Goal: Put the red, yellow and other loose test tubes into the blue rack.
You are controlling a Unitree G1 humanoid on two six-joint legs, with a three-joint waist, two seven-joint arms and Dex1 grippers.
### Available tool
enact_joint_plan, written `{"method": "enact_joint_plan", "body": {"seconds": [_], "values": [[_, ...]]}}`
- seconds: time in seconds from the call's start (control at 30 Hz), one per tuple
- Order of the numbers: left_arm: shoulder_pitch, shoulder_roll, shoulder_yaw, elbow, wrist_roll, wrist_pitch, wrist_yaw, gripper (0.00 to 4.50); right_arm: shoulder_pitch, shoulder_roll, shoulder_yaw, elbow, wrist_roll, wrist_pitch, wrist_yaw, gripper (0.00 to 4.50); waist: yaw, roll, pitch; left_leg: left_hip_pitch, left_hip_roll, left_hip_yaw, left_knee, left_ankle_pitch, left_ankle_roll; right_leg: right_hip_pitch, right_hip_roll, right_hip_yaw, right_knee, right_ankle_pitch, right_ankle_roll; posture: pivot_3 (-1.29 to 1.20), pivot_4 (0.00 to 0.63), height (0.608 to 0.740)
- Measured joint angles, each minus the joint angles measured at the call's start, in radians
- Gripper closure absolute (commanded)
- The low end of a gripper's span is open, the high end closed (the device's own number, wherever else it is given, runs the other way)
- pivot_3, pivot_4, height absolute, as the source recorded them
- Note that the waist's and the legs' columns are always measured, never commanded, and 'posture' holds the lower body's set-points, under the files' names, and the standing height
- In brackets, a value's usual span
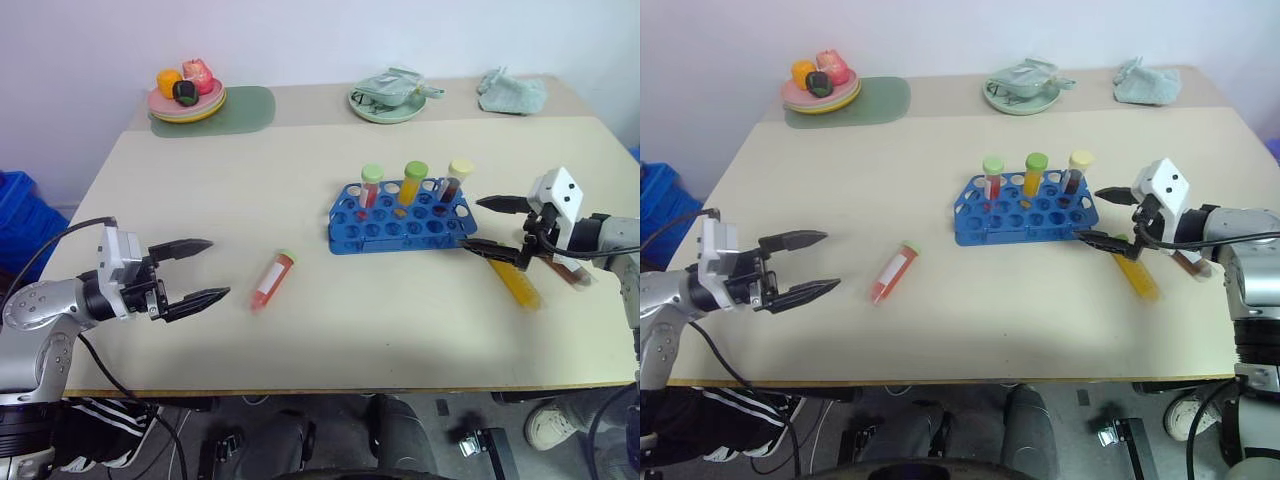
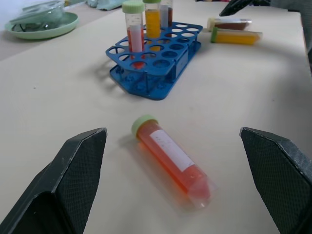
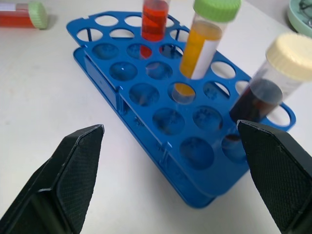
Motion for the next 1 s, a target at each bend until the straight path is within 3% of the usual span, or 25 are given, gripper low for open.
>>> {"method": "enact_joint_plan", "body": {"seconds": [0.33,0.67,1.0], "values": [[-0.018,-0.003,-0.008,0.006,0.001,-0.003,-0.006,0.02,-0.006,0.000,-0.007,0.015,-0.001,-0.011,-0.006,0.00,-0.002,0.000,0.000,0.000,0.000,0.001,0.000,0.000,0.000,0.000,0.000,0.000,0.000,0.000,0.000,0.00,0.150,0.740],[-0.098,-0.009,0.004,0.092,-0.002,0.011,-0.007,0.02,-0.105,0.020,-0.008,0.039,0.018,0.053,-0.112,0.00,-0.004,0.000,0.000,-0.001,0.000,0.001,0.000,0.000,0.000,-0.002,0.000,0.001,0.000,0.000,0.000,0.00,0.150,0.740],[-0.125,-0.057,-0.042,0.032,-0.017,0.021,0.023,0.02,-0.253,-0.141,0.153,0.206,-0.164,0.264,-0.137,0.00,-0.001,0.000,0.001,-0.002,0.000,0.002,0.000,-0.001,0.001,-0.002,0.000,0.002,-0.001,0.000,0.000,0.00,0.150,0.740]]}}
